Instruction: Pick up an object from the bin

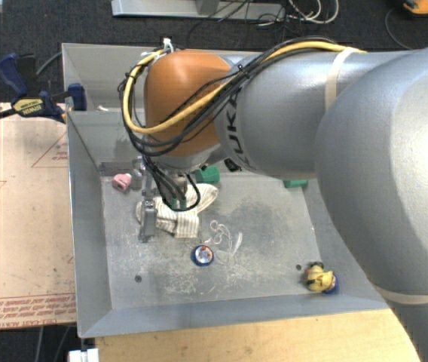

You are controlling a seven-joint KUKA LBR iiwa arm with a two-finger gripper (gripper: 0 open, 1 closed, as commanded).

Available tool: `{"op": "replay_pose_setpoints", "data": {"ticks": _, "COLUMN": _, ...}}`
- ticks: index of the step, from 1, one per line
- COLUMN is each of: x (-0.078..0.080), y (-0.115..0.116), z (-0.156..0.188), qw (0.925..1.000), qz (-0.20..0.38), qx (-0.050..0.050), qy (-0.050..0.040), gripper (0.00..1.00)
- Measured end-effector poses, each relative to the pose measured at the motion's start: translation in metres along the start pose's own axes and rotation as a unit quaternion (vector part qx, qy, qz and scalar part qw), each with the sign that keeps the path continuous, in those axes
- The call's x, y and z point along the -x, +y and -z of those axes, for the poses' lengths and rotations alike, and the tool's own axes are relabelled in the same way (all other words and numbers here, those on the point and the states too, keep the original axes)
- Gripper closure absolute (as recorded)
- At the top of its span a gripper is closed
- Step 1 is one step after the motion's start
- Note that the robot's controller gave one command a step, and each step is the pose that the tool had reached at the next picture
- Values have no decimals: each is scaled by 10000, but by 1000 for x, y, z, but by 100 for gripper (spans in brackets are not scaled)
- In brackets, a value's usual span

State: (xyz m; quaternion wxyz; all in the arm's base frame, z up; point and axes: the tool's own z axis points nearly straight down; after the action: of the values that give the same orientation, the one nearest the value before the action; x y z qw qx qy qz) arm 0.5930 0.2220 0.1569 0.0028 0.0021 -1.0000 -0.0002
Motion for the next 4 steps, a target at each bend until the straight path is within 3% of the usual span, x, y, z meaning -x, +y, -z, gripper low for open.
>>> {"op": "replay_pose_setpoints", "data": {"ticks": 1, "x": 2, "y": -2, "z": 5, "qw": 10000, "qz": -24, "qx": 7, "qy": -33, "gripper": 0}}
{"op": "replay_pose_setpoints", "data": {"ticks": 2, "x": 11, "y": -84, "z": -87, "qw": 9981, "qz": 619, "qx": 2, "qy": -5, "gripper": 0}}
{"op": "replay_pose_setpoints", "data": {"ticks": 3, "x": 30, "y": -86, "z": -17, "qw": 9904, "qz": 1378, "qx": 10, "qy": -63, "gripper": 0}}
{"op": "replay_pose_setpoints", "data": {"ticks": 4, "x": 11, "y": -83, "z": -88, "qw": 9981, "qz": 622, "qx": 11, "qy": -10, "gripper": 0}}
